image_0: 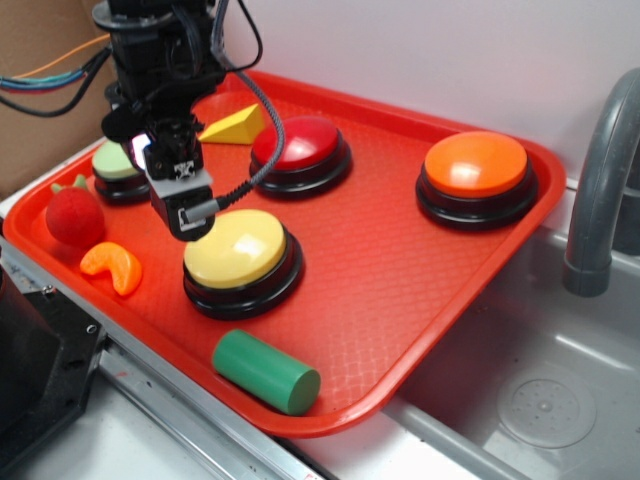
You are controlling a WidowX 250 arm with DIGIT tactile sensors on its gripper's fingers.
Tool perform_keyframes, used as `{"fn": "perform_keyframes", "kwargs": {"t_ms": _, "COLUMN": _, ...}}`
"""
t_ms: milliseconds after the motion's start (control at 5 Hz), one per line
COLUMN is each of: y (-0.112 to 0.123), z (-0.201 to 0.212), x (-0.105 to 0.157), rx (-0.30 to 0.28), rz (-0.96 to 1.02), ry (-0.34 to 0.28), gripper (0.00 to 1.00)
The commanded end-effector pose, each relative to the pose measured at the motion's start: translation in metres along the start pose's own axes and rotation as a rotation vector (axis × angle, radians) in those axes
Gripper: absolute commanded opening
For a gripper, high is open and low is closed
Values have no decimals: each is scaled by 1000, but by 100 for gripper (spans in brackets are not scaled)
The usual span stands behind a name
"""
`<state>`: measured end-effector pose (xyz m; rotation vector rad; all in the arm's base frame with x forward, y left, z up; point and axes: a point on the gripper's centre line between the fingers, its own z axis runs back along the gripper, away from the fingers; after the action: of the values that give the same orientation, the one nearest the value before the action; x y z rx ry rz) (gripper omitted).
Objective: Push the yellow button.
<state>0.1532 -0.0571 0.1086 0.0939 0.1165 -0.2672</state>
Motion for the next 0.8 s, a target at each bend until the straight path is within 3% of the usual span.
{"fn": "perform_keyframes", "kwargs": {"t_ms": 0, "y": 6, "z": 17, "x": 11, "rx": -16, "rz": 32, "ry": -1, "gripper": 100}}
{"fn": "perform_keyframes", "kwargs": {"t_ms": 600, "y": 25, "z": 24, "x": 13, "rx": -28, "rz": 69, "ry": 3, "gripper": 100}}
